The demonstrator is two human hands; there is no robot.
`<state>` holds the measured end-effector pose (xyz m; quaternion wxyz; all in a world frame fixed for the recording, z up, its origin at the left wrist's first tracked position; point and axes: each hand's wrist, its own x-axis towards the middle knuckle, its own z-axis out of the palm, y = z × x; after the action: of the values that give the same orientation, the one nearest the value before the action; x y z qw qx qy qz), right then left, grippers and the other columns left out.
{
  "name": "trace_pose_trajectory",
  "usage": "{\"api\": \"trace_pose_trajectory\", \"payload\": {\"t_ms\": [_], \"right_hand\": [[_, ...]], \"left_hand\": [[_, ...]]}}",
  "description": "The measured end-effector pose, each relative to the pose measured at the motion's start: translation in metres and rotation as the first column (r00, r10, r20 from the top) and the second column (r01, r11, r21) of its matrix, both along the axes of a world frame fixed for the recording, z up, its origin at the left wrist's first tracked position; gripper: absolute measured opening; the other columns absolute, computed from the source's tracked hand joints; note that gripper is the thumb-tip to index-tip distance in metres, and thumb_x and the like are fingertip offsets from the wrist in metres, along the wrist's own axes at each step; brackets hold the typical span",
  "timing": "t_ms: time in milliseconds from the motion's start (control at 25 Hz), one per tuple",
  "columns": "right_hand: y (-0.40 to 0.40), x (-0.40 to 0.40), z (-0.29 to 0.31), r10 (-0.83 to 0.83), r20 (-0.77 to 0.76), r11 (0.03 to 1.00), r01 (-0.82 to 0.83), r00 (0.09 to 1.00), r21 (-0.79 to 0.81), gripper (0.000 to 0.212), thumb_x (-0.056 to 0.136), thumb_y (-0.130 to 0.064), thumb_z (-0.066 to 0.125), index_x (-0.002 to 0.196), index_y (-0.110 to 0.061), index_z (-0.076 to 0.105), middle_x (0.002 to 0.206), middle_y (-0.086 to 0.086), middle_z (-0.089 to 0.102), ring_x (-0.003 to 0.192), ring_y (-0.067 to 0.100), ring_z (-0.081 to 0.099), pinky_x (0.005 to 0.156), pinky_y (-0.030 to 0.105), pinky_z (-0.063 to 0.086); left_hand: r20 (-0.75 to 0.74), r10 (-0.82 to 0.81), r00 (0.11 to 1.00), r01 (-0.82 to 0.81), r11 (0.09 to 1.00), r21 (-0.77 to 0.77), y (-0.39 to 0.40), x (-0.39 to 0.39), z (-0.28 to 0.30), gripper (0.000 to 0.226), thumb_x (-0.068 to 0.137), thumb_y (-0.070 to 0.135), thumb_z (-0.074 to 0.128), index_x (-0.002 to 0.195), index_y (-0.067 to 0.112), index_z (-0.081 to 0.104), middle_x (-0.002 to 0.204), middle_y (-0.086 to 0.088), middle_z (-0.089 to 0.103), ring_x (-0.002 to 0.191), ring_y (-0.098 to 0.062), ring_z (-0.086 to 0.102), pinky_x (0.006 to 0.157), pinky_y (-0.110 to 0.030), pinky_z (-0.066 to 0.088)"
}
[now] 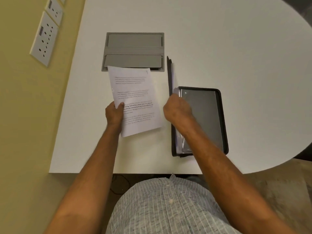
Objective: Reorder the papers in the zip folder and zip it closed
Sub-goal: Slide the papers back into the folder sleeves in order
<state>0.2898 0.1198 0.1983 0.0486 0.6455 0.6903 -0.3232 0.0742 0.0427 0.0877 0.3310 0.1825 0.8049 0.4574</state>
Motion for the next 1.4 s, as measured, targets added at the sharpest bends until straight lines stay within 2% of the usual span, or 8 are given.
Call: {"api": "trace_pose_trajectory", "payload": {"t_ms": [240, 520, 800, 960, 1120, 1200, 1280, 1400], "right_hand": [[-0.006, -0.055, -0.013, 0.128, 0.059, 0.992, -0.127, 0.990, -0.022, 0.050, 0.103, -0.015, 0.054, 0.146, 0.006, 0.039, 0.139, 0.022, 0.058, 0.121, 0.034, 0.062, 0.093, 0.040, 0.056], [-0.024, -0.091, -0.038, 0.130, 0.005, 0.990, -0.130, 0.991, -0.054, 0.068, 0.105, -0.019, 0.048, 0.160, 0.005, 0.014, 0.147, 0.023, 0.052, 0.128, 0.036, 0.057, 0.098, 0.043, 0.052], [-0.033, -0.079, -0.064, 0.015, -0.371, 0.992, -0.060, 0.929, -0.111, 0.054, 0.090, -0.071, 0.049, 0.115, -0.024, 0.059, 0.104, -0.003, 0.068, 0.091, 0.018, 0.067, 0.081, 0.041, 0.060], [-0.031, -0.058, -0.069, -0.340, -0.731, 0.894, -0.039, 0.592, -0.447, 0.012, 0.102, -0.041, 0.063, 0.110, -0.033, 0.064, 0.109, -0.002, 0.071, 0.105, 0.017, 0.067, 0.086, 0.033, 0.059], [-0.019, -0.030, -0.081, -0.781, -0.619, 0.624, 0.133, 0.080, -0.770, 0.033, 0.106, -0.037, 0.051, 0.127, -0.017, 0.066, 0.119, 0.013, 0.071, 0.105, 0.030, 0.071, 0.088, 0.050, 0.061], [-0.007, -0.015, -0.088, -0.858, -0.511, 0.497, 0.178, -0.047, -0.850, 0.056, 0.103, -0.057, 0.043, 0.128, -0.012, 0.066, 0.119, 0.015, 0.072, 0.106, 0.032, 0.071, 0.085, 0.050, 0.061], [0.005, -0.003, -0.087, -0.849, -0.516, 0.529, 0.213, 0.115, -0.821, 0.069, 0.098, -0.072, 0.041, 0.125, -0.015, 0.067, 0.116, 0.011, 0.075, 0.103, 0.031, 0.073, 0.079, 0.046, 0.062], [0.003, -0.011, -0.094, -0.665, -0.505, 0.701, 0.227, 0.551, -0.676, 0.040, 0.101, -0.047, 0.061, 0.124, -0.015, 0.065, 0.116, 0.007, 0.074, 0.098, 0.023, 0.073, 0.072, 0.039, 0.065]], "left_hand": [[0.114, 0.162, 0.980, -0.183, 0.961, 0.208, 0.023, -0.039, 0.038, 0.017, 0.099, 0.016, 0.061, 0.113, 0.014, 0.069, 0.109, 0.000, 0.075, 0.098, -0.018, 0.074, 0.088, -0.033, 0.060], [0.327, 0.199, 0.924, -0.351, 0.785, 0.511, 0.056, -0.062, 0.105, 0.018, 0.101, 0.007, 0.060, 0.116, 0.010, 0.068, 0.114, -0.004, 0.076, 0.104, -0.019, 0.074, 0.090, -0.035, 0.059], [0.713, -0.197, 0.673, 0.001, 0.964, 0.266, 0.058, -0.045, 0.109, 0.039, 0.098, 0.021, 0.066, 0.133, 0.005, 0.063, 0.127, -0.015, 0.070, 0.119, -0.032, 0.067, 0.099, -0.050, 0.055], [0.612, -0.143, 0.778, 0.127, 0.989, 0.071, 0.046, -0.027, 0.078, 0.035, 0.092, 0.033, 0.074, 0.123, 0.016, 0.070, 0.119, -0.004, 0.074, 0.113, -0.024, 0.068, 0.090, -0.046, 0.055], [0.412, -0.102, 0.905, 0.133, 0.990, -0.048, 0.032, -0.032, 0.049, 0.032, 0.096, 0.031, 0.071, 0.123, 0.015, 0.066, 0.115, -0.001, 0.072, 0.092, -0.010, 0.065, 0.075, -0.028, 0.049], [0.390, -0.084, 0.917, 0.118, 0.991, -0.063, 0.028, -0.038, 0.034, 0.034, 0.097, 0.025, 0.071, 0.127, 0.011, 0.065, 0.116, -0.004, 0.071, 0.090, -0.010, 0.066, 0.071, -0.023, 0.050], [0.387, -0.104, 0.916, 0.143, 0.987, -0.071, 0.026, -0.043, 0.019, 0.034, 0.096, 0.020, 0.071, 0.128, 0.008, 0.066, 0.121, -0.008, 0.072, 0.091, -0.014, 0.069, 0.073, -0.024, 0.054], [0.367, -0.125, 0.922, 0.170, 0.981, -0.093, 0.023, -0.047, 0.003, 0.033, 0.096, 0.018, 0.071, 0.127, 0.007, 0.067, 0.122, -0.010, 0.072, 0.092, -0.019, 0.072, 0.077, -0.029, 0.058]]}}
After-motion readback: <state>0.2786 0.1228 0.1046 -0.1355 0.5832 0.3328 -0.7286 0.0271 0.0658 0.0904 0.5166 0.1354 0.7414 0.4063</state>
